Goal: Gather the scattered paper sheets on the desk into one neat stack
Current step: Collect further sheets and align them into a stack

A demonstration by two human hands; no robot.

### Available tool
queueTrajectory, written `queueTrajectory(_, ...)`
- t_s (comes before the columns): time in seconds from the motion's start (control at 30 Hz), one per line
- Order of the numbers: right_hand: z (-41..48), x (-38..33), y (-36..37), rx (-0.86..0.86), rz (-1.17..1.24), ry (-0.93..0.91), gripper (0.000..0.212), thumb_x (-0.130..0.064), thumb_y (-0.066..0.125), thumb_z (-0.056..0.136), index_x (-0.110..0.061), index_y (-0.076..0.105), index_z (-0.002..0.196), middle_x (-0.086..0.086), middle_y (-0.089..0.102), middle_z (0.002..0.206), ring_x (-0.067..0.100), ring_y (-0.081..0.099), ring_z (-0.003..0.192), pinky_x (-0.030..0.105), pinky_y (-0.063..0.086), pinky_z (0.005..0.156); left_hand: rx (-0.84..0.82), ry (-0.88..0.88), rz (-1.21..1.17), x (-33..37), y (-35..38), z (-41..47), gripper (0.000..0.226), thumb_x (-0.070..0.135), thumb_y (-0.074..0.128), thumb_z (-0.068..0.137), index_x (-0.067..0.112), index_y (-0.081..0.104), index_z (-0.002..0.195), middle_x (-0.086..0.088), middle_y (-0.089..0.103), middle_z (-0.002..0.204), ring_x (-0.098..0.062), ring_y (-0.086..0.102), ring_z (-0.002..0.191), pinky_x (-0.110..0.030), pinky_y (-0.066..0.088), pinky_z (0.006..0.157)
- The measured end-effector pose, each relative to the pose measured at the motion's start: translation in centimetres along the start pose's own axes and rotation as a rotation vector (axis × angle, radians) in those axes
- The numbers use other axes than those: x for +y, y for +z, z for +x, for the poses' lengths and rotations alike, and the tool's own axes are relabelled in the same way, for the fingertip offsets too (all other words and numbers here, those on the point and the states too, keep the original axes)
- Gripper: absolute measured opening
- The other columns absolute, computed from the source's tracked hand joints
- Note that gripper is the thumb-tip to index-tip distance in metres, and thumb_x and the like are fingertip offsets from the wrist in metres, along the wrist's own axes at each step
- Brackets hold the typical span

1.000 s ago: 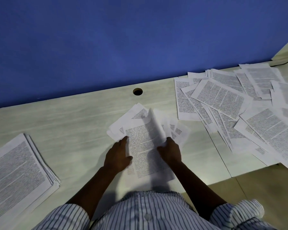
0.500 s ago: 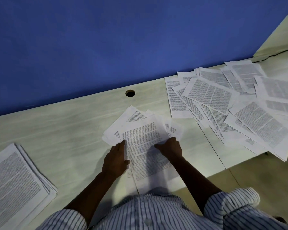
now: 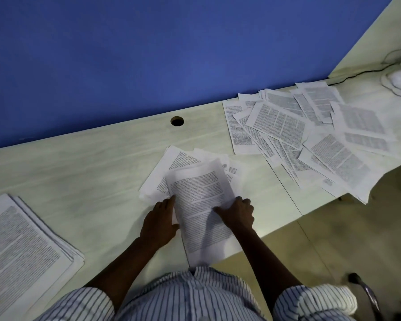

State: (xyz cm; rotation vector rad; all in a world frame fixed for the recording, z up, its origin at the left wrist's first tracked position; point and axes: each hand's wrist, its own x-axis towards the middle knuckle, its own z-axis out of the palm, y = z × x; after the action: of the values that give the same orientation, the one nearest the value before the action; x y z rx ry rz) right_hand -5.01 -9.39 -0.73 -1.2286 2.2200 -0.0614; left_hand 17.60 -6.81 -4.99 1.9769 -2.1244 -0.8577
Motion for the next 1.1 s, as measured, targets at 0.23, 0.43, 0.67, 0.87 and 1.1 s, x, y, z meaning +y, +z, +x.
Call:
queueTrajectory(0.23,-2.2,1.5,1.8,-0.026,0.095,0.070,0.095,-0.051,0.089,0.063,-0.002,0.039,0.128,0.018,0.045,0.130,0.038,0.052,0.120,0.044,0.048,0.096,0.007,-0.060,0.005,-1.7,-0.5,0.1,0.094,0.053,0.074,0.080,0.012,0.031,0.152,-0.011,0.042,0.151,-0.030,0.041,0.137,-0.043,0.038,0.111)
queueTrajectory(0.43,-3.1,1.3,2.5,-0.037,0.173,0.162,0.090,-0.059,0.088,0.055,-0.003,0.053,0.116,0.013,0.064,0.117,0.031,0.063,0.113,0.038,0.054,0.089,-0.083,-0.041,0.039,-2.3,-1.1,0.8,0.090,0.057,0.072,0.080,0.014,0.034,0.150,-0.009,0.043,0.151,-0.029,0.040,0.137,-0.044,0.038,0.112)
queueTrajectory(0.67,-6.5,1.8,3.8,0.120,0.055,0.296,0.089,-0.061,0.080,0.069,-0.004,0.046,0.129,0.016,0.041,0.133,0.037,0.036,0.129,0.051,0.042,0.098,0.025,0.099,0.181,-4.3,-0.9,0.3,0.079,0.065,0.071,0.075,0.022,0.052,0.139,-0.011,0.036,0.157,-0.035,0.028,0.146,-0.054,0.028,0.113)
queueTrajectory(0.87,-8.2,7.6,4.8,0.104,0.601,0.407,0.086,-0.049,0.089,0.067,0.004,0.051,0.125,0.008,0.061,0.116,0.023,0.063,0.103,0.032,0.053,0.080,-0.055,0.292,0.185,-4.4,-0.8,0.6,0.072,0.058,0.074,0.077,0.026,0.054,0.139,-0.006,0.035,0.159,-0.031,0.025,0.149,-0.052,0.024,0.117)
queueTrajectory(1.1,-10.7,11.0,3.2,-0.003,0.699,0.252,0.017,-0.018,0.075,0.087,-0.011,0.074,0.103,-0.002,0.073,0.090,0.004,0.067,0.074,0.010,0.047,0.051,-0.151,0.431,0.169,-2.5,0.1,1.0,0.070,0.056,0.073,0.079,0.028,0.052,0.140,-0.001,0.032,0.160,-0.024,0.023,0.150,-0.046,0.021,0.118)
